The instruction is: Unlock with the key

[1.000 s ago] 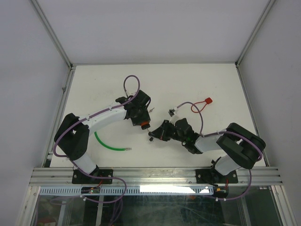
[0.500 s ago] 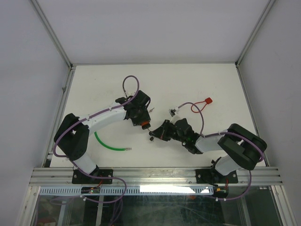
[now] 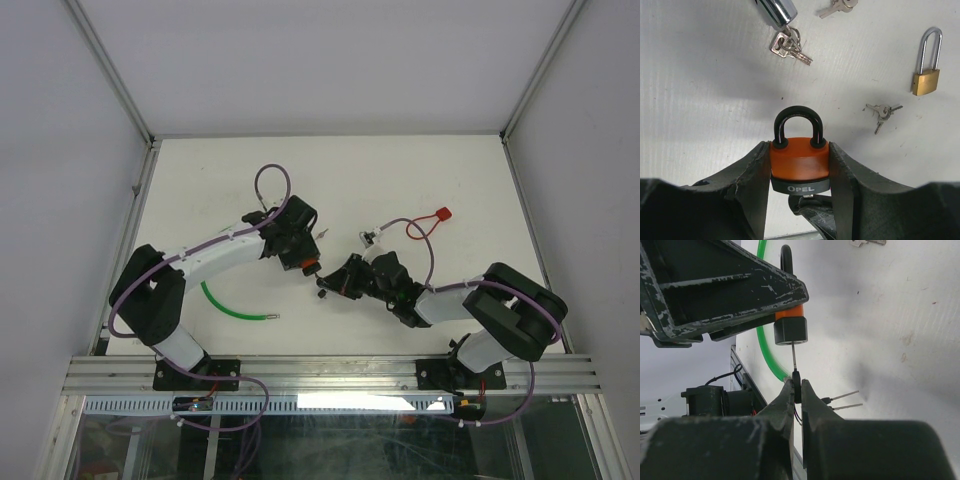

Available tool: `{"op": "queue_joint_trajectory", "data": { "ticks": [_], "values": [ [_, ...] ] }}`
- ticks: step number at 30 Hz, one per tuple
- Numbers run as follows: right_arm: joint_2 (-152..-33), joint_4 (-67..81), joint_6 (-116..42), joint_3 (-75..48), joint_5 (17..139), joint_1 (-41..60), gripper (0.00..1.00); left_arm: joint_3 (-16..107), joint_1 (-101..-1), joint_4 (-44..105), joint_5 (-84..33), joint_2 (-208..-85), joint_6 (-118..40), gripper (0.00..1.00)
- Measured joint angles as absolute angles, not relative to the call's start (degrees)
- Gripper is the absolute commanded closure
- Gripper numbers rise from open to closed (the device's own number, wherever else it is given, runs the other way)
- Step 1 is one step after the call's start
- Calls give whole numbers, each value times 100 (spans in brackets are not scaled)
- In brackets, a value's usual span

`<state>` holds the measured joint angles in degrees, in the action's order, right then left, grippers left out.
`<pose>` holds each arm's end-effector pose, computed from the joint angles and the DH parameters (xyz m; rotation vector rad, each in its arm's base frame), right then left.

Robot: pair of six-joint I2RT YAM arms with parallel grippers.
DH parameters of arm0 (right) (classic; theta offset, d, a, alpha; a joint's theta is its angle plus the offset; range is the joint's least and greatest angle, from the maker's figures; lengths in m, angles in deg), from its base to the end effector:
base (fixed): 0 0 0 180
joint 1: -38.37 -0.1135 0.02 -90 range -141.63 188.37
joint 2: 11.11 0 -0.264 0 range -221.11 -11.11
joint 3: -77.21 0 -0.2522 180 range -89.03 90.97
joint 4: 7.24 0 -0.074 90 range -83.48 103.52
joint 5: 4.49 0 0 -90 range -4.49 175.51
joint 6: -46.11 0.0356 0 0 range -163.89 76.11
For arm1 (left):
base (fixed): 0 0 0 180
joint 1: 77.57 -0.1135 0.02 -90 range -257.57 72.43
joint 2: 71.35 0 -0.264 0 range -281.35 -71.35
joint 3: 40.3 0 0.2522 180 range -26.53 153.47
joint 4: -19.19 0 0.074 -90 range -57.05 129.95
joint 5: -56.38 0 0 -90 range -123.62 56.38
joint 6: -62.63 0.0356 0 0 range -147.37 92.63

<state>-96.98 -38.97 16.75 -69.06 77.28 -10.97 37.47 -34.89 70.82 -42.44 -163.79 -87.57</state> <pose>0.1643 0.1991 0.1396 0.1070 2.1982 1.3418 0.2383 -0.2123 0.2134 -0.4624 2.7089 -0.3187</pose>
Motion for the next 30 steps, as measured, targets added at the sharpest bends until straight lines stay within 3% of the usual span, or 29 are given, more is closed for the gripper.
{"op": "queue_joint_trajectory", "data": {
  "ticks": [30],
  "values": [
    [-9927, -3954, 1265, -6668, 7839, -1001, 100, 3013, -3065, 6317, -4994, -15924, -9691, 93]
  ]
}}
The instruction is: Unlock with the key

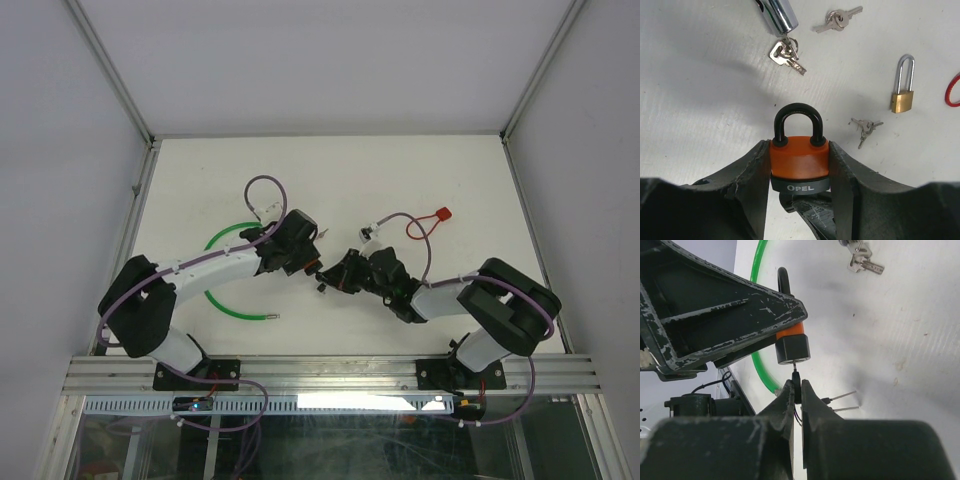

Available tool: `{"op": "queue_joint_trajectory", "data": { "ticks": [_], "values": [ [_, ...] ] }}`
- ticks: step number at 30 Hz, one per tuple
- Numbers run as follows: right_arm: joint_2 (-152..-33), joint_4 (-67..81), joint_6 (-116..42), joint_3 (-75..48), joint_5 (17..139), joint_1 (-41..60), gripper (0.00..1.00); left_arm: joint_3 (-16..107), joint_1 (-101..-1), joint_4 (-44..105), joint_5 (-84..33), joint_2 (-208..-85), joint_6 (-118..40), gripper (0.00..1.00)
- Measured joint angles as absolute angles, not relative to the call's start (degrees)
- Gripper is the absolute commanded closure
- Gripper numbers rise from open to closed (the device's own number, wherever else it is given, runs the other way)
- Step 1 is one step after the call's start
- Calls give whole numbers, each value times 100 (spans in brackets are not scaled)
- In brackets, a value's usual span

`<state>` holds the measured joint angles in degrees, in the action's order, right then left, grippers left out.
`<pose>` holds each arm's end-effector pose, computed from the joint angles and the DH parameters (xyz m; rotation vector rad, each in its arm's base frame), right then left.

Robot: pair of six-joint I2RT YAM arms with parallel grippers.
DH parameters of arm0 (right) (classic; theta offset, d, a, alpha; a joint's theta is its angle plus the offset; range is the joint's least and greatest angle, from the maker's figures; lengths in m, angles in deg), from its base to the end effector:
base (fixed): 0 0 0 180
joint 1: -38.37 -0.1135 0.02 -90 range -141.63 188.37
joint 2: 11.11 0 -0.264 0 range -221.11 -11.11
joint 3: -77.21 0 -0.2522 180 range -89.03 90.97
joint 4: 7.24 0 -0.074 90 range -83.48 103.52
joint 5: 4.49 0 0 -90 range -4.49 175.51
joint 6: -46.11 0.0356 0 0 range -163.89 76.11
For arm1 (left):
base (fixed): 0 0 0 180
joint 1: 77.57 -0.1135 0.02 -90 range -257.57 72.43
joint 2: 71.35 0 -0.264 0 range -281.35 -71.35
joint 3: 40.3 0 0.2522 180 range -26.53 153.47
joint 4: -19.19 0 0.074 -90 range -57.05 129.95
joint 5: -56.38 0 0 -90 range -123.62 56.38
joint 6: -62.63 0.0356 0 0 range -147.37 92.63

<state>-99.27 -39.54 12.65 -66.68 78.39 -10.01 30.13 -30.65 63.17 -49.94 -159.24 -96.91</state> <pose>0.1757 0.2044 0.1415 0.0593 2.1578 1.2847 0.2140 -0.2142 0.2066 -0.6071 2.5484 -0.3689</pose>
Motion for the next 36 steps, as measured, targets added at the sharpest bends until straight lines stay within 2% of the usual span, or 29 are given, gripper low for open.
{"op": "queue_joint_trajectory", "data": {
  "ticks": [11, 21, 32, 35, 36],
  "values": [
    [-9929, -4140, 980, -6640, 7629, -793, 100, 2637, -2886, 5710, -5394, -15581, -9844, 93],
    [-9927, -5681, 1623, -6893, 6596, -304, 100, 1507, -2838, 4145, -5433, -14099, -9542, 91],
    [-9897, -6369, 2115, -6924, 6032, -113, 100, 746, -2798, 2789, -5274, -13288, -8902, 91],
    [-9748, -6238, 2049, -6924, 5968, -109, 89, 766, -2742, 2829, -5320, -13207, -8722, 92],
    [-9674, -6131, 2010, -6924, 5953, -109, 82, 823, -2724, 2905, -5331, -13214, -8639, 92]
  ]
}}
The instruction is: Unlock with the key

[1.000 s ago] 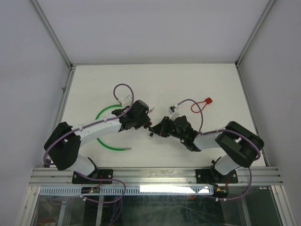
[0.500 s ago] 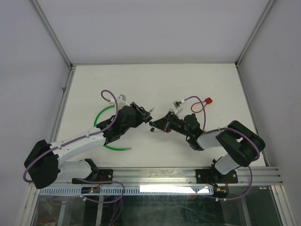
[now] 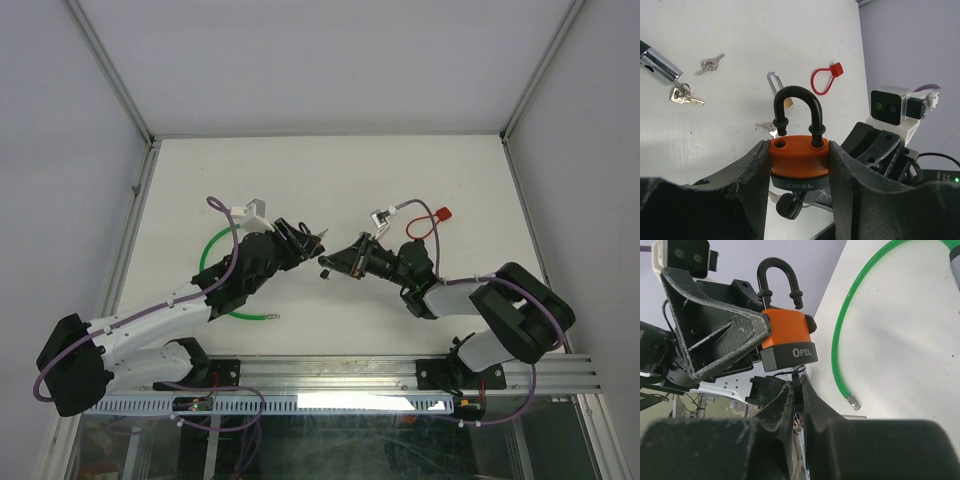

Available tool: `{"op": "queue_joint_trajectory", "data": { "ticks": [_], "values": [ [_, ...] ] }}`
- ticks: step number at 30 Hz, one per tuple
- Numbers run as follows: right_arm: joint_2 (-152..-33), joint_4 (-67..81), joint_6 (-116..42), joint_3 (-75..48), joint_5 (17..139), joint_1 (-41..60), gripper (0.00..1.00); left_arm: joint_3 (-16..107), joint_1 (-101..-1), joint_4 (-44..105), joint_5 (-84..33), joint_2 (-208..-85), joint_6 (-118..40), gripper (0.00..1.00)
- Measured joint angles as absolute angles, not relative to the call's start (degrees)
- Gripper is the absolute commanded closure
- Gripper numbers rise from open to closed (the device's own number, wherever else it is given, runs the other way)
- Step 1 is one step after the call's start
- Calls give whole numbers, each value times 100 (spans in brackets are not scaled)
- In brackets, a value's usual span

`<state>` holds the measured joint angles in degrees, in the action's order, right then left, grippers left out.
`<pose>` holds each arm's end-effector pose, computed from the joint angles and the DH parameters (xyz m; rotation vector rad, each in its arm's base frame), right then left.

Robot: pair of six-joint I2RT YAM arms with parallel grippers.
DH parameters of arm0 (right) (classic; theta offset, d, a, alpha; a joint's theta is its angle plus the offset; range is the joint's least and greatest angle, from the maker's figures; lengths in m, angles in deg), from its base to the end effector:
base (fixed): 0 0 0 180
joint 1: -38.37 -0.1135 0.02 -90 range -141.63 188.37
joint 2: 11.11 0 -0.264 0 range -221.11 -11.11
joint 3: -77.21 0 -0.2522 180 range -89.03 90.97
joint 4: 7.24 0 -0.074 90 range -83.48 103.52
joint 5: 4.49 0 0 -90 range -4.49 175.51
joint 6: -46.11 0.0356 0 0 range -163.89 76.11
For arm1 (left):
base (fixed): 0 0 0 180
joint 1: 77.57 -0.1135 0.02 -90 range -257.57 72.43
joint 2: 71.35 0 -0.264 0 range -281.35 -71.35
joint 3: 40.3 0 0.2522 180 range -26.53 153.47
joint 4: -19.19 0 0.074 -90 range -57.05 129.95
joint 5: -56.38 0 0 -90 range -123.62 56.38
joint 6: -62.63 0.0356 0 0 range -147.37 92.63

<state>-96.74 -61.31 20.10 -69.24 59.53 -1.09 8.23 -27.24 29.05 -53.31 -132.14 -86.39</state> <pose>0.1915 0.1778 0.1815 -0.0374 1.8365 1.7075 0.1607 -0.1749 0.2499 -0.3913 2.0121 -0.9136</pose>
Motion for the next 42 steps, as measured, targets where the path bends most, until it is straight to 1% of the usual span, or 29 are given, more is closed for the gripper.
{"op": "queue_joint_trajectory", "data": {
  "ticks": [3, 6, 7, 8, 10, 11, 16, 19, 23, 30, 38, 42],
  "values": [
    [-9333, -5663, 1789, -6924, 6016, -92, 62, 1146, -2637, 3327, -5324, -13343, -8408, 92],
    [-8810, -4951, 1413, -6924, 6126, -30, 62, 1551, -2582, 3791, -5390, -13642, -8148, 92],
    [-8662, -4780, 1330, -6924, 6187, -17, 55, 1632, -2591, 3911, -5400, -13730, -8047, 92],
    [-8439, -4494, 1256, -6922, 6261, 5, 44, 1677, -2593, 4000, -5407, -13802, -7984, 91],
    [-8004, -3921, 976, -6904, 6432, 33, 38, 1706, -2637, 4236, -5405, -13948, -7767, 89],
    [-7842, -3668, 801, -6887, 6506, 40, 37, 1706, -2667, 4344, -5400, -13994, -7682, 89],
    [-7077, -2074, -252, -6498, 6873, 44, 36, 1708, -2746, 4582, -5241, -14084, -6943, 88],
    [-6994, -1486, -670, -6128, 6976, 44, 35, 1710, -2753, 4527, -4948, -14082, -6462, 88],
    [-7092, -1065, -1041, -5695, 6943, 46, 35, 1710, -2753, 4398, -4509, -14082, -5905, 89],
    [-7573, -857, -1301, -5319, 6663, 46, 34, 1710, -2753, 4138, -3796, -14053, -5341, 89],
    [-7967, -887, -1367, -5204, 6215, 64, 29, 1686, -2753, 3732, -3140, -13955, -5182, 90],
    [-8133, -1100, -1345, -5188, 5831, 169, 29, 1658, -2753, 3631, -2830, -13953, -5175, 90]
  ]
}}
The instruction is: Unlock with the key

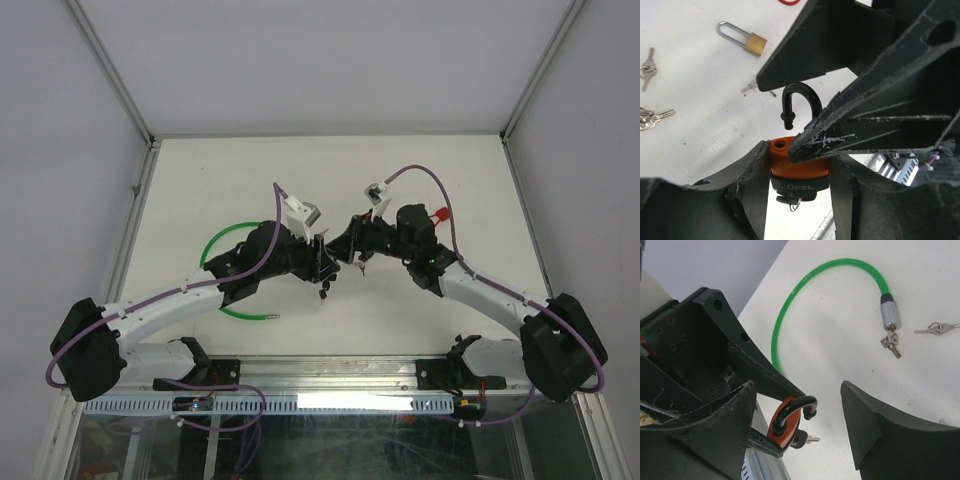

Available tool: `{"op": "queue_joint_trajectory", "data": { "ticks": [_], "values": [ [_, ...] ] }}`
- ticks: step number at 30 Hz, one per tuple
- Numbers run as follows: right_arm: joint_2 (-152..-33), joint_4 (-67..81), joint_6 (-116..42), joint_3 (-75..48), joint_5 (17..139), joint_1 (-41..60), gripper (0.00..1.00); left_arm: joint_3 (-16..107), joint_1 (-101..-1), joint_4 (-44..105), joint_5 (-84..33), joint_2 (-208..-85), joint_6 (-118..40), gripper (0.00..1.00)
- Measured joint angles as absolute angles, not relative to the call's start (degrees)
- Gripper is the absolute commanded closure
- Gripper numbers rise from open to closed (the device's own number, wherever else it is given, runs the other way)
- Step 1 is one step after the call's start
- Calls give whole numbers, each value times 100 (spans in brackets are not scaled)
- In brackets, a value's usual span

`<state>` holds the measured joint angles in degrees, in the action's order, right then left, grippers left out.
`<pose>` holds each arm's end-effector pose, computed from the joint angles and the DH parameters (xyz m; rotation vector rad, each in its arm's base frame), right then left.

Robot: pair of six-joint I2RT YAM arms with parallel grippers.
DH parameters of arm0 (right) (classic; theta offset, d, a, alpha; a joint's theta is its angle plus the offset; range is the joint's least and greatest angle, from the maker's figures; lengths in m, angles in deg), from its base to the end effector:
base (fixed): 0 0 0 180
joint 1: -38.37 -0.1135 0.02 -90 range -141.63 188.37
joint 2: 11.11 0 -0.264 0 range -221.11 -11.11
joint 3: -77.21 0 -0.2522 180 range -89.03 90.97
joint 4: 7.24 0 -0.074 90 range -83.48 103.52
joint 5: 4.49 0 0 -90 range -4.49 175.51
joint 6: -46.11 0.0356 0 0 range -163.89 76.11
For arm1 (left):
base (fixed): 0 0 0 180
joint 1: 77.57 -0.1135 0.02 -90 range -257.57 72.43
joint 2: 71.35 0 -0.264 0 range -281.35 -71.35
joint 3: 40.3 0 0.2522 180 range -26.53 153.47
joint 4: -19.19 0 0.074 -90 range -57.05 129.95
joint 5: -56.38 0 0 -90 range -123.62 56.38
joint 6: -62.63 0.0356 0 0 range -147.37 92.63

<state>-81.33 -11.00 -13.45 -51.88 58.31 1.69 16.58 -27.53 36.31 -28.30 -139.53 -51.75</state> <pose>0.2072 0.1746 0.2502 -0.4688 1.9477 1.2247 0.1680 -0.2056 0.2571 0.5449 2.1200 -0.8694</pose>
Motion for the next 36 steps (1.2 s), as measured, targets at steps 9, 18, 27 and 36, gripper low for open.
{"op": "queue_joint_trajectory", "data": {
  "ticks": [9, 18, 27, 36],
  "values": [
    [-8308, -1972, -1019, -5193, 4687, 518, 39, 1540, -2753, 3386, -2579, -13865, -5223, 89],
    [-8319, -2415, -731, -5435, 4294, 789, 51, 1535, -2783, 3517, -2845, -13780, -5479, 89],
    [-8319, -2380, -657, -5525, 4215, 818, 51, 1531, -2853, 3928, -3523, -13804, -5750, 89],
    [-8555, -2404, -630, -5556, 4362, 818, 48, 1544, -2932, 4811, -4308, -14244, -6172, 90]
  ]
}}
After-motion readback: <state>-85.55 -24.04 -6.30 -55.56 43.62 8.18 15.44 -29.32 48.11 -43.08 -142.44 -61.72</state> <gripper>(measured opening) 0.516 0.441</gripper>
